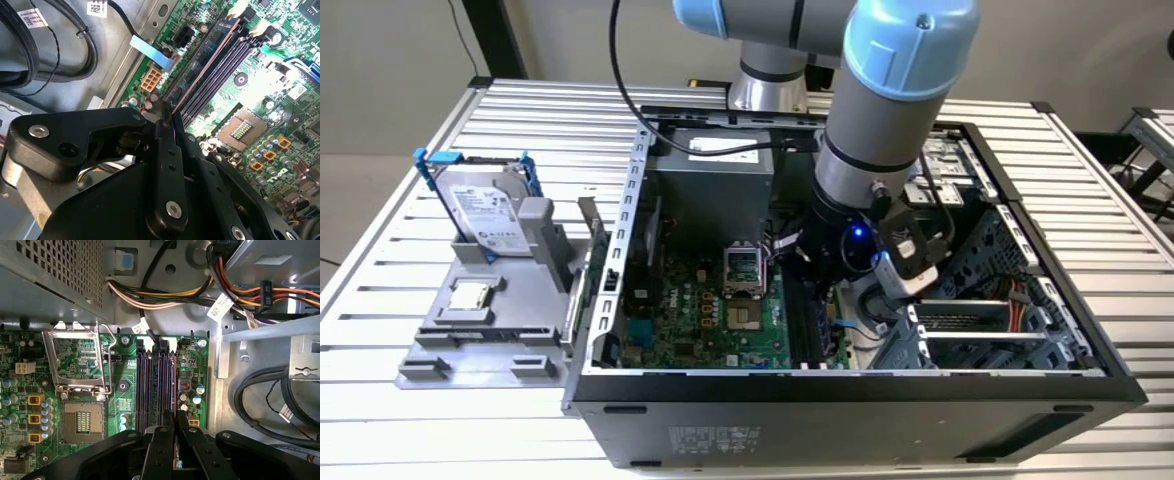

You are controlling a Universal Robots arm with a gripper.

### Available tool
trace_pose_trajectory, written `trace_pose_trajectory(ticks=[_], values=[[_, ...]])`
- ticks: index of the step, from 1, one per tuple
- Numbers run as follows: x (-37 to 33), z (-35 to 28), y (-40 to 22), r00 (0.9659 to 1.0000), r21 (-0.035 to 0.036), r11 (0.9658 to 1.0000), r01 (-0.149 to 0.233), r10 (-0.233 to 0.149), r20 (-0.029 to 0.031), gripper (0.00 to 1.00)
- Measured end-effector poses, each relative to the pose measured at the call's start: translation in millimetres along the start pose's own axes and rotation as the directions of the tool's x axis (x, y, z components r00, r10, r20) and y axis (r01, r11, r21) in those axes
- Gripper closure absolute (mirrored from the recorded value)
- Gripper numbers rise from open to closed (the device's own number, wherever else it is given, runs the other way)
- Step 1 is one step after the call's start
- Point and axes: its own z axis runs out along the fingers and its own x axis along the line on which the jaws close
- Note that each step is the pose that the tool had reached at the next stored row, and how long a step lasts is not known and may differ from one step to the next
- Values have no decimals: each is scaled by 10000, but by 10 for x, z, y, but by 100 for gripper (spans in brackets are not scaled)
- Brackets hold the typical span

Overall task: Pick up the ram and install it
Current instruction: 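Insert the ram into the slot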

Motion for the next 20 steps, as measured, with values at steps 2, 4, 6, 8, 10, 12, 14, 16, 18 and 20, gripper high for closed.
trace_pose_trajectory(ticks=[2,4,6,8,10,12,14,16,18,20], values=[[0,5,1,10000,-1,10000,1,-1,0,100],[1,13,1,10000,0,10000,1,-1,1,100],[2,17,1,10000,1,10000,1,-1,0,100],[2,18,2,10000,2,10000,1,-1,0,100],[3,19,2,10000,-1,10000,0,0,-1,100],[5,19,2,10000,-1,10000,-7,7,0,100],[5,10,3,10000,4,10000,-15,15,0,100],[4,-21,4,10000,18,10000,-16,16,-1,100],[8,-31,4,10000,21,10000,-43,43,1,100],[10,-31,5,10000,25,9999,-98,98,2,100]])
